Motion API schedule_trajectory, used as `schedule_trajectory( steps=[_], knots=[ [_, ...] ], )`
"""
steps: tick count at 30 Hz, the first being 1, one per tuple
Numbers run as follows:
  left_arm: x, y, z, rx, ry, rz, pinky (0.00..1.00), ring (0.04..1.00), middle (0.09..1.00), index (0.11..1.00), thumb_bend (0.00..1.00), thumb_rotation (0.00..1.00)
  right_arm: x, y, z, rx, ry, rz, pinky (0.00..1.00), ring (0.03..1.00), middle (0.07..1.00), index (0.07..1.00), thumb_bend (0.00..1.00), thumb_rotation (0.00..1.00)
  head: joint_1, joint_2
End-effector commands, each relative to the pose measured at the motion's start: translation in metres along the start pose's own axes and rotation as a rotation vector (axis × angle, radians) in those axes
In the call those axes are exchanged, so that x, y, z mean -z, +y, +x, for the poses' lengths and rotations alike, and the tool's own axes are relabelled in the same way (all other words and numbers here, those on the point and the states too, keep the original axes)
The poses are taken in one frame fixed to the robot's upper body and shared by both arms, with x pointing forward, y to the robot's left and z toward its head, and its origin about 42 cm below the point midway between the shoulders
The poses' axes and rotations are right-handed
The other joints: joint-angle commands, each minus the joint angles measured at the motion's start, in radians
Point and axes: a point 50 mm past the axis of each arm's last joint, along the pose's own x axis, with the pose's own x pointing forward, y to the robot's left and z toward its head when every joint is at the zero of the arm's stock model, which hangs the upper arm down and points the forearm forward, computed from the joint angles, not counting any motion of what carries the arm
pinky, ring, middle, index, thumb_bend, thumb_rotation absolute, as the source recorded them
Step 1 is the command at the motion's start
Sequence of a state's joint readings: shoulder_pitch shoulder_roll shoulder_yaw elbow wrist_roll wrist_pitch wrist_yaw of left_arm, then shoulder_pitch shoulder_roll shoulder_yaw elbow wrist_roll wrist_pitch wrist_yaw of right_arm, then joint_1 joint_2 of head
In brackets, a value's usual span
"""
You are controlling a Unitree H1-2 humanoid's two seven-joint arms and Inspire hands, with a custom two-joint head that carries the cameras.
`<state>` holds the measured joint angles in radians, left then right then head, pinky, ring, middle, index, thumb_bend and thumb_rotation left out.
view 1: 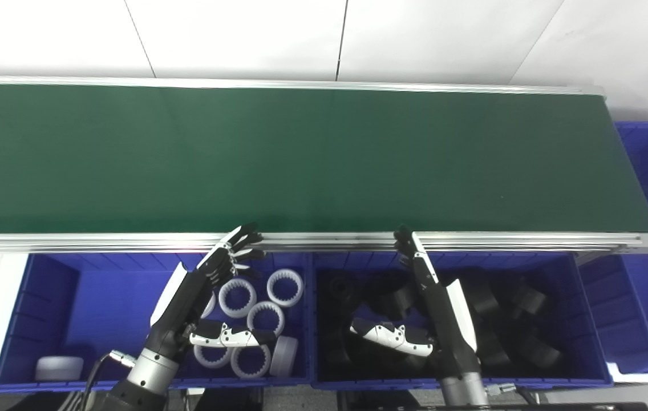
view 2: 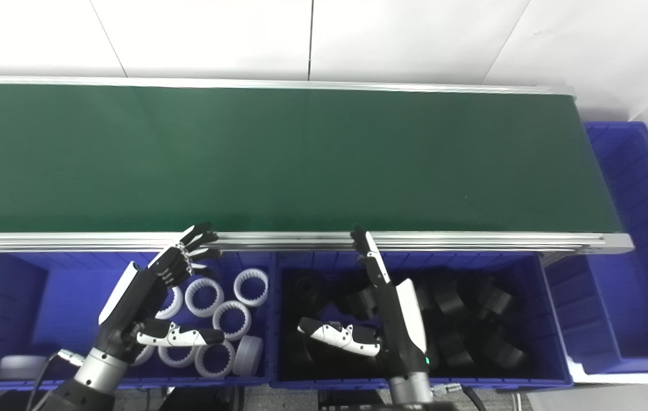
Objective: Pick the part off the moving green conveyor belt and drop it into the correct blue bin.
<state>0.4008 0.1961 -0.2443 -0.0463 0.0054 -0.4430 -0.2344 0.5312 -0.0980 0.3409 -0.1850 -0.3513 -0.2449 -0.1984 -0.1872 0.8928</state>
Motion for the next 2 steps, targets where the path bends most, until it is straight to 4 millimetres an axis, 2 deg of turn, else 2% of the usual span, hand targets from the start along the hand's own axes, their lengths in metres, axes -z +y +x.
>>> schedule_trajectory(
  steps=[1, 2],
  knots=[
    [-0.0044, 0.0016, 0.0017, 0.004, -0.036, 0.016, 0.61, 0.775, 0.884, 0.913, 0.72, 0.06, -0.0075, 0.0026, 0.0029, 0.005, -0.069, 0.042, 0.85, 0.888, 0.917, 0.944, 0.91, 0.40, 0.001, -0.002],
    [-0.0037, 0.0016, 0.0012, 0.006, -0.034, 0.015, 0.61, 0.778, 0.886, 0.914, 0.72, 0.06, -0.0062, 0.0039, 0.0037, 0.003, -0.064, 0.049, 0.85, 0.885, 0.915, 0.942, 0.91, 0.40, 0.000, -0.004]
  ],
)
